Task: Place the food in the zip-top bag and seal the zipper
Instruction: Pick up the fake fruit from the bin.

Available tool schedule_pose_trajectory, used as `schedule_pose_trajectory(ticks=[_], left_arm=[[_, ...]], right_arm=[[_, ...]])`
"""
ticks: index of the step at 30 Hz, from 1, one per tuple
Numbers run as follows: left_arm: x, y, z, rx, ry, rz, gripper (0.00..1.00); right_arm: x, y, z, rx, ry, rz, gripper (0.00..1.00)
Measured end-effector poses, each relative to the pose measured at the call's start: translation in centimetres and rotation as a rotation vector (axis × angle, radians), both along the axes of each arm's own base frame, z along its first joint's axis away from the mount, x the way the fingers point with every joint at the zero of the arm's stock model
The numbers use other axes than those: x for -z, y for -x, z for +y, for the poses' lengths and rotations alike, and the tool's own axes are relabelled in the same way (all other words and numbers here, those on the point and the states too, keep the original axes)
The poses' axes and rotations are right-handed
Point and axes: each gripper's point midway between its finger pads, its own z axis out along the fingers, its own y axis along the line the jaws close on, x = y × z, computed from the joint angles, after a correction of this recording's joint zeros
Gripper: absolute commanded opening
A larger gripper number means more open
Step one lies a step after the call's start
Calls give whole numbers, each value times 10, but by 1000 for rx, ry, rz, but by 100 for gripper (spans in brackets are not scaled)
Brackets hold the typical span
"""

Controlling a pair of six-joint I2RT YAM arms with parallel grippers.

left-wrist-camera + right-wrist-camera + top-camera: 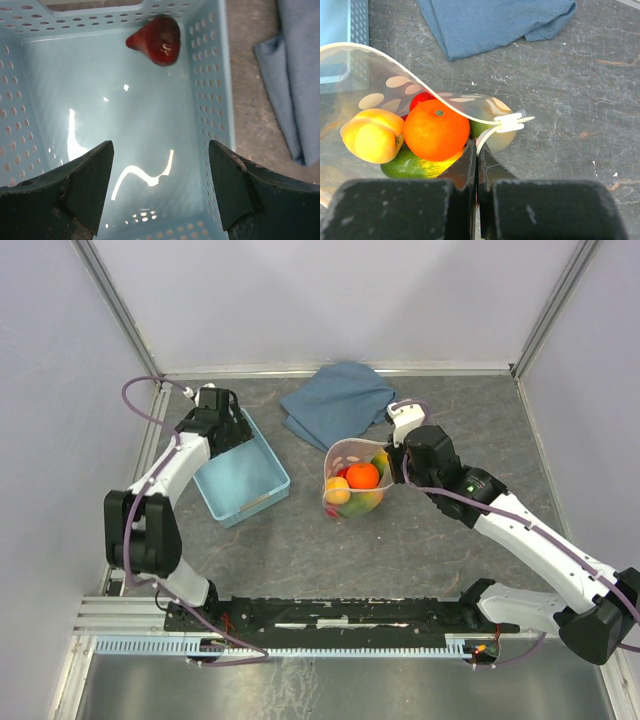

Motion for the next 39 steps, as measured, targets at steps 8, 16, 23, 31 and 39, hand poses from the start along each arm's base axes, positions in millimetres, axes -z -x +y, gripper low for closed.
schedule_pose_trajectory(ticks=[8,16,23,31,39], left_arm=[[41,-39,25,-86,-25,63,82],[64,-79,30,-103,-35,79,85],[89,-89,29,-91,-42,116,87],[110,-98,35,-100,-68,144,84],[111,-103,38,-87,-84,136,65]], right_arm=[[0,1,3,-15,-8,3,2],[-1,1,4,-20,-12,-1,2],[0,1,4,-20,-11,0,2],[2,-1,5,-20,-8,3,2],[5,-2,6,-20,-3,9,2]])
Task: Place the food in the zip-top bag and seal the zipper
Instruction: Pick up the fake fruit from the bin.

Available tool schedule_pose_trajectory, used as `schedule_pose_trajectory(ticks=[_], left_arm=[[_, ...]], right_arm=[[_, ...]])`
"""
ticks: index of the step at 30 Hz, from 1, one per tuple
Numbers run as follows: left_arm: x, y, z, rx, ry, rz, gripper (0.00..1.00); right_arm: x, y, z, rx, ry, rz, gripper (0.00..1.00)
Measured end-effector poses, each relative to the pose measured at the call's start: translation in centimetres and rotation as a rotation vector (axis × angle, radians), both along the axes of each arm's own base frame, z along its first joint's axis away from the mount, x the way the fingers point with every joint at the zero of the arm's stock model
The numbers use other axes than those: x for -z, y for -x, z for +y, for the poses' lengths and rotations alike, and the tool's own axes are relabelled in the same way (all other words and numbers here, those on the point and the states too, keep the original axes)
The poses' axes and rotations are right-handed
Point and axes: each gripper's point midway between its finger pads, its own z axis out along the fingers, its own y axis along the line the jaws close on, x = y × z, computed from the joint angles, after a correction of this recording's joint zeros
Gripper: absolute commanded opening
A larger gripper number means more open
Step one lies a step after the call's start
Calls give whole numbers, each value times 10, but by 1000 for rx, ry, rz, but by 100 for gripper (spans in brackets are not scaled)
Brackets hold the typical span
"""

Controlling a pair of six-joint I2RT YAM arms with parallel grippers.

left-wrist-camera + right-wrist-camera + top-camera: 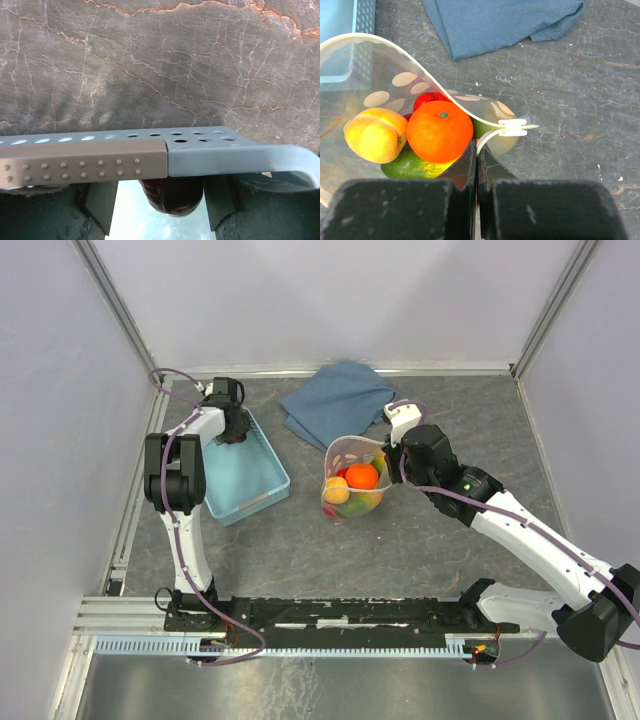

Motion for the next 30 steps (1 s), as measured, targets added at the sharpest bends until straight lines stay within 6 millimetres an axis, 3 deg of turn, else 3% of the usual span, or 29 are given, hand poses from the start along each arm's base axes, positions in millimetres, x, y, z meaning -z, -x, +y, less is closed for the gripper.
schedule_pose_trajectory(ticks=[3,6,13,17,30], left_arm=[[0,-1,-1,3,4,-7,56],[-4,0,-1,5,8,-32,53],[-8,33,-2,10,20,-6,52],[-14,51,-4,4,47,-9,45],[-24,85,-23,15,169,-54,29]], right_arm=[[1,0,1,-3,0,3,2],[1,0,1,-4,0,3,2],[1,1,3,-16,-6,8,2],[2,1,4,-18,-6,11,2],[5,2,5,-21,-9,23,2]])
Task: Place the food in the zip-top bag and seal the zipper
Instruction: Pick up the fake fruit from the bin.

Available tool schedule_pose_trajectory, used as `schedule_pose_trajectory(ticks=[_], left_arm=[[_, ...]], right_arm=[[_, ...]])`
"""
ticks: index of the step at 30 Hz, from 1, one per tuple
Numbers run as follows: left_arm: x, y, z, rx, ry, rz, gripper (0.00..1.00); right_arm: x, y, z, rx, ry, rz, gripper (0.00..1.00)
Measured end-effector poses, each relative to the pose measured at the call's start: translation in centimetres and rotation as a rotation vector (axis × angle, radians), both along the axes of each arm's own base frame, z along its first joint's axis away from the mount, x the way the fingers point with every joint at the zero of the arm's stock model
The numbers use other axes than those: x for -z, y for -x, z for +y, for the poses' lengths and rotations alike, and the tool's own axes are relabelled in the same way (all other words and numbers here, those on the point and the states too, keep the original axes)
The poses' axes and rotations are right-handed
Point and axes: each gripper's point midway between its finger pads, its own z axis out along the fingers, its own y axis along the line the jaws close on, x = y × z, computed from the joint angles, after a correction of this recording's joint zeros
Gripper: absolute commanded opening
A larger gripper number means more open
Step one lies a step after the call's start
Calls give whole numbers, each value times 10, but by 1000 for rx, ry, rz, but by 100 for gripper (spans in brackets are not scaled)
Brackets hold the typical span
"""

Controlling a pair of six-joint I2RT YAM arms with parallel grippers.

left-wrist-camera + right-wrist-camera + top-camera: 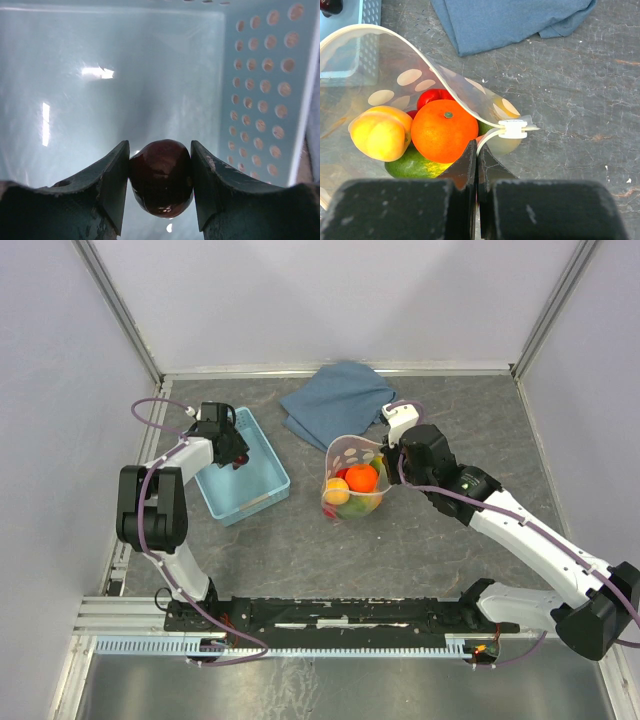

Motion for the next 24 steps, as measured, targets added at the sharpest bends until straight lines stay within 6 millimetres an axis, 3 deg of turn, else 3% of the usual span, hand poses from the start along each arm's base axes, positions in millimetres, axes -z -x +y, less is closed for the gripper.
schedule_pose_trajectory(ticks=[5,15,19,24], left_arm=[[-14,4,-9,8,55,-59,28],[-16,16,-27,27,151,-80,27],[-42,20,-41,53,221,-148,27],[-90,24,-66,122,280,-267,27]], right_arm=[[3,0,0,1,4,10,2],[8,0,3,-4,5,27,2],[10,0,4,-5,8,32,2],[9,0,4,-5,9,34,2]])
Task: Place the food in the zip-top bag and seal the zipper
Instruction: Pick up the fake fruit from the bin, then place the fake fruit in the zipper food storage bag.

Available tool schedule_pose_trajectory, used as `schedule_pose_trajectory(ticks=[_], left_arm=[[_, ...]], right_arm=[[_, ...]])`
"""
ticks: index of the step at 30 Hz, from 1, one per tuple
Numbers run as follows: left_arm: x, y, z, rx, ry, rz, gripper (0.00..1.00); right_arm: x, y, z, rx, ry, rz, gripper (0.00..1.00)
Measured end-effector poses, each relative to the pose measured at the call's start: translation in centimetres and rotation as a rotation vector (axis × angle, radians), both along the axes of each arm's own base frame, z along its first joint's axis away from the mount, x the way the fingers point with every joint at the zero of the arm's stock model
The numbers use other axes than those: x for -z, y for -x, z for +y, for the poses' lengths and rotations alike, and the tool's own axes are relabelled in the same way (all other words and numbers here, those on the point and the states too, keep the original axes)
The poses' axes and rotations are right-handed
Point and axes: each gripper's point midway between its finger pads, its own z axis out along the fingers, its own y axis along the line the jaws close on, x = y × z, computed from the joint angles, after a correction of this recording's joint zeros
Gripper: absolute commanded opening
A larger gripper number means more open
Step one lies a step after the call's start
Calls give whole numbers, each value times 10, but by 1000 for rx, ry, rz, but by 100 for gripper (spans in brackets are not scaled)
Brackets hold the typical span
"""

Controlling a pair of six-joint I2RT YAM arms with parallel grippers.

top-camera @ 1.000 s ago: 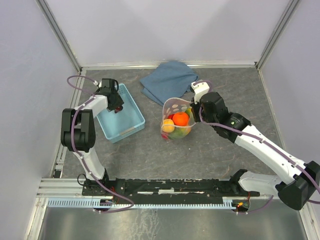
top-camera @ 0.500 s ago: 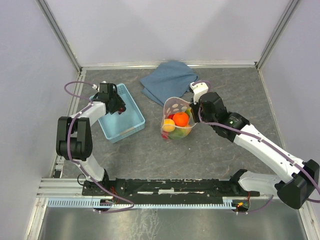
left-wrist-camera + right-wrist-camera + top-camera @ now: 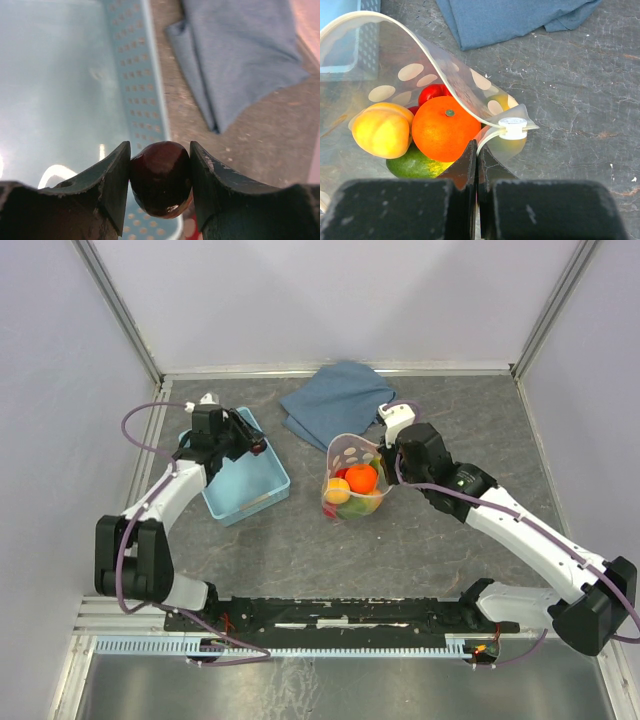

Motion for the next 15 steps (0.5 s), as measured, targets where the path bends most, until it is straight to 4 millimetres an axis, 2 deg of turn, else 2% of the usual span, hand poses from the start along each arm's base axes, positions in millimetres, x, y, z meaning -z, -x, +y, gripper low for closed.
schedule_pose_trajectory(ticks=[6,15], left_arm=[[-49,17,-39,93,45,-117,27],[-119,63,-106,257,106,-280,27]], right_arm=[[-3,1,0,-3,-1,1,2],[-6,2,2,-5,-12,5,2]])
